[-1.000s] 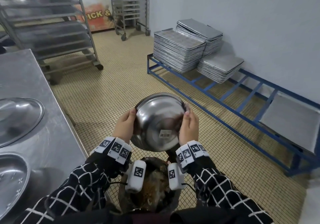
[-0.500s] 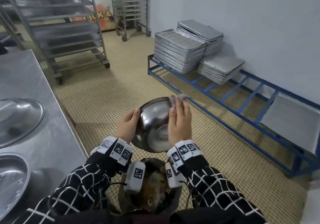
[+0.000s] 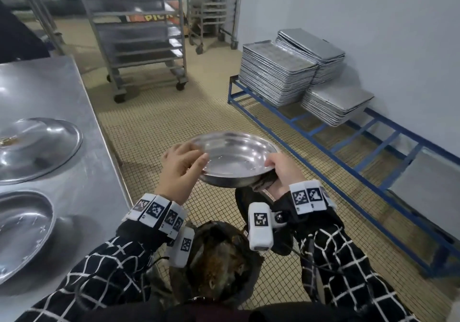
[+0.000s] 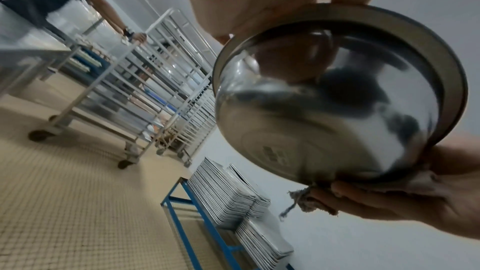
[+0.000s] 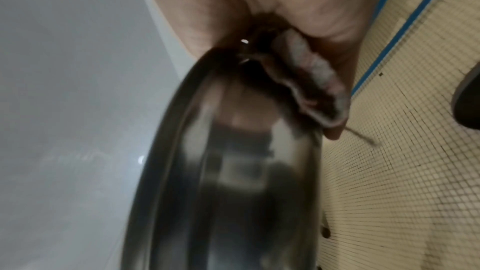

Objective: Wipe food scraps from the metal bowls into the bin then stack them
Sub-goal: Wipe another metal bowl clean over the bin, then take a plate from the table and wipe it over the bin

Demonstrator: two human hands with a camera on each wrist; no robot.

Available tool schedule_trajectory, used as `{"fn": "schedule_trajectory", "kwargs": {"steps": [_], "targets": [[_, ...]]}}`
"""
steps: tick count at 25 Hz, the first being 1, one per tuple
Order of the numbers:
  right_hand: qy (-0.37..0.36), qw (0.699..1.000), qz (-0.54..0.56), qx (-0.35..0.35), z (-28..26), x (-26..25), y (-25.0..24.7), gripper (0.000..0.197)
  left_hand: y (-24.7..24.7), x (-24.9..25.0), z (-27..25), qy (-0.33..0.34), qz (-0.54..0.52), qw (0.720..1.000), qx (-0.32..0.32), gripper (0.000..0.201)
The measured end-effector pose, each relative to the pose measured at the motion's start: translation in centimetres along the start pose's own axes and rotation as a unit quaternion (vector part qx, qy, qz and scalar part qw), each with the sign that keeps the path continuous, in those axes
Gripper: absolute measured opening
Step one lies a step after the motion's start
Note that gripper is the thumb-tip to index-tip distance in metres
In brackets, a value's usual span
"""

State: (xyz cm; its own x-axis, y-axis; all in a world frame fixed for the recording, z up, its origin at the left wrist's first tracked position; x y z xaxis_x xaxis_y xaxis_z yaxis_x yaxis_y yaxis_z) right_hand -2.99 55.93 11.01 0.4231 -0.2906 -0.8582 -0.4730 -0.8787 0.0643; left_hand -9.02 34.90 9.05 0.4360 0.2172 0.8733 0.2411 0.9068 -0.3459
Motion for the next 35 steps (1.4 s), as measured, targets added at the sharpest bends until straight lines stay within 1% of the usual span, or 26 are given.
{"fn": "schedule_trajectory", "kwargs": {"steps": [1, 2, 4, 5, 6, 7, 8, 9, 10, 11, 13, 16, 18, 19, 22, 23, 25, 27, 28, 30, 32, 33, 34, 35], "targets": [[0.004, 1.0, -0.028, -0.008, 0.1, 0.2, 0.3, 0.032, -0.1, 0.2, -0.4, -0.019, -0.007, 1.0, 0.022, 0.018], [0.0, 0.998, -0.058, -0.011, 0.2, 0.3, 0.6, 0.03, -0.1, -0.3, -0.6, -0.054, -0.025, 0.997, 0.047, 0.017], [0.001, 0.993, -0.111, -0.033, -0.1, 0.8, 2.3, 0.025, -1.6, -1.0, -1.6, -0.142, -0.061, 0.984, 0.092, 0.05], [-0.01, 0.99, -0.134, -0.037, 0.0, 0.8, 2.8, 0.021, -2.3, -0.7, -1.8, -0.176, -0.098, 0.974, 0.104, 0.06], [-0.031, 0.985, -0.165, -0.024, 0.0, 0.7, 2.9, 0.017, -2.8, -0.5, -1.7, -0.21, -0.133, 0.963, 0.107, 0.061], [-0.039, 0.977, -0.205, -0.04, -0.2, 0.6, 3.3, 0.015, -3.3, -0.4, -1.9, -0.228, -0.16, 0.952, 0.13, 0.053], [-0.046, 0.948, -0.291, -0.12, -0.9, 1.5, 8.7, 0.016, -8.2, -0.6, -5.7, -0.246, -0.145, 0.929, 0.237, 0.04], [-0.054, 0.94, -0.312, -0.123, -1.1, 1.1, 8.7, 0.018, -8.6, -0.4, -5.6, -0.249, -0.14, 0.929, 0.236, 0.028], [-0.079, 0.931, -0.335, -0.125, -1.3, 0.5, 9.3, 0.019, -9.6, -0.6, -5.7, -0.255, -0.126, 0.929, 0.237, 0.022], [-0.089, 0.928, -0.339, -0.128, -1.6, 0.2, 10.4, 0.018, -10.7, -0.6, -6.2, -0.259, -0.118, 0.926, 0.25, 0.019], [-0.115, 0.907, -0.378, -0.147, -2.4, 0.1, 13.3, 0.019, -14.0, -1.1, -7.3, -0.26, -0.102, 0.919, 0.28, 0.019], [-0.18, 0.876, -0.412, -0.173, -3.6, 0.4, 20.5, 0.033, -21.0, -1.5, -9.8, -0.283, -0.062, 0.897, 0.333, 0.014], [-0.216, 0.864, -0.42, -0.172, -4.0, 0.6, 25.3, 0.034, -25.5, -2.1, -11.1, -0.29, -0.059, 0.888, 0.354, 0.011], [-0.223, 0.859, -0.426, -0.175, -4.5, 0.8, 28.0, 0.032, -27.9, -2.5, -11.9, -0.29, -0.066, 0.884, 0.361, 0.011], [-0.224, 0.861, -0.406, -0.209, -5.8, 2.6, 36.6, 0.021, -35.0, -3.9, -14.7, -0.313, -0.075, 0.869, 0.375, 0.009], [-0.225, 0.852, -0.419, -0.216, -6.5, 3.4, 39.3, 0.018, -37.4, -4.7, -15.6, -0.314, -0.078, 0.867, 0.379, 0.01], [-0.236, 0.829, -0.452, -0.231, -7.5, 4.7, 44.5, 0.014, -41.8, -6.2, -17.4, -0.322, -0.075, 0.864, 0.38, 0.007], [-0.239, 0.812, -0.469, -0.254, -8.1, 5.6, 48.6, 0.012, -45.2, -7.4, -18.5, -0.349, -0.058, 0.862, 0.362, 0.015], [-0.235, 0.803, -0.479, -0.265, -8.3, 6.0, 50.7, 0.01, -47.1, -8.0, -19.0, -0.362, -0.048, 0.861, 0.354, 0.014], [-0.23, 0.783, -0.514, -0.264, -8.6, 6.5, 54.2, 0.013, -50.1, -8.8, -19.1, -0.383, -0.047, 0.862, 0.329, 0.006], [-0.228, 0.762, -0.549, -0.257, -8.3, 6.8, 57.0, 0.017, -52.5, -10.2, -19.0, -0.411, -0.051, 0.859, 0.301, 0.009], [-0.227, 0.749, -0.569, -0.253, -8.1, 6.9, 58.2, 0.019, -53.6, -11.2, -18.9, -0.428, -0.052, 0.855, 0.287, 0.015], [-0.225, 0.729, -0.596, -0.248, -7.7, 7.1, 59.3, 0.021, -54.5, -12.0, -18.7, -0.447, -0.051, 0.851, 0.272, 0.021], [-0.229, 0.706, -0.625, -0.242, -7.4, 7.2, 60.0, 0.023, -55.0, -12.7, -18.6, -0.464, -0.049, 0.847, 0.256, 0.024]]}}
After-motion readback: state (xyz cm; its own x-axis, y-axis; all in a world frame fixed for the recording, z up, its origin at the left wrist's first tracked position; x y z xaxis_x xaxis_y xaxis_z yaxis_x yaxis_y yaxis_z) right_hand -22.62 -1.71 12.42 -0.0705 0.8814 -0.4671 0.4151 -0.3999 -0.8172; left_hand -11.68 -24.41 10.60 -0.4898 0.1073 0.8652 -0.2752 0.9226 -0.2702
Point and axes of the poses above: each hand's wrist, its own z-axis towards the middle knuckle, its own y-axis out of the palm, x = y × z, the point moved 1 cm from there along z, towards the middle knuckle, and after that the axes turned 10 degrees about -z, right-handed, at the moved point
